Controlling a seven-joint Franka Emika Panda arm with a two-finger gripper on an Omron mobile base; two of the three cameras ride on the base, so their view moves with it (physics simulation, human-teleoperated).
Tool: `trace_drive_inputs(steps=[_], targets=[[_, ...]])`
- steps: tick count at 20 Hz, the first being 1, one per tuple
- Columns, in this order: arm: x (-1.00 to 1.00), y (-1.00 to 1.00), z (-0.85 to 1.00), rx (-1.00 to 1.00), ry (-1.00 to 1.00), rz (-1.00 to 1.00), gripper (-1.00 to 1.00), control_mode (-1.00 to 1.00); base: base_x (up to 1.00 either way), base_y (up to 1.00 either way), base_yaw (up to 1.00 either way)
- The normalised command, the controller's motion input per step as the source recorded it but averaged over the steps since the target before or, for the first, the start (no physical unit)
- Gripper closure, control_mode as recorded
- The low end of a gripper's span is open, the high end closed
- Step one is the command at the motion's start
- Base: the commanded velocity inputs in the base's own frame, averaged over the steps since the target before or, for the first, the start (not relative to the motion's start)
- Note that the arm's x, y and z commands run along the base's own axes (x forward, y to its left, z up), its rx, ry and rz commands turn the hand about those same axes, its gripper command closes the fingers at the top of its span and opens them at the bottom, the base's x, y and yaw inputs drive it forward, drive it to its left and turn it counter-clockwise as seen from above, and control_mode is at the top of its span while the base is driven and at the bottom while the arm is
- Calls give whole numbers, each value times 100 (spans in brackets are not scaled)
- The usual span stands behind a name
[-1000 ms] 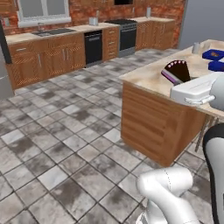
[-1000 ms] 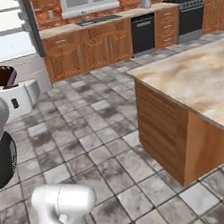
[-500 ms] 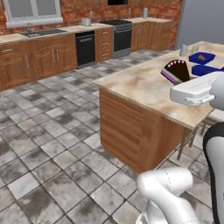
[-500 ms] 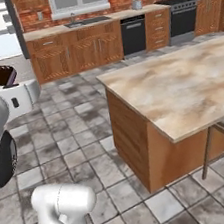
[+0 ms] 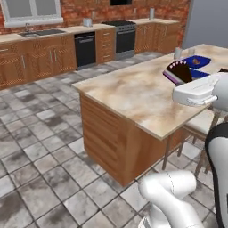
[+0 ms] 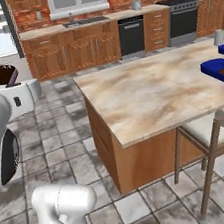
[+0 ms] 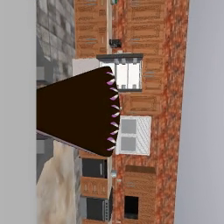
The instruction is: Take the cakes from the fridge and place them on the empty tray on the dining counter.
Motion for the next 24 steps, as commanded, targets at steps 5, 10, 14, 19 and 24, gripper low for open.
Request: trace_drive_inputs(steps=[5,10,14,19,24], targets=[[0,0,0,0,0,0,100,100,-40,-100,12],[0,0,0,0,0,0,100,100,-5,-100,12],[0,0,0,0,0,0,100,100,13,-100,12],[0,0,0,0,0,0,100,100,18,-100,15],[0,0,0,0,0,0,100,100,16,-100,15]])
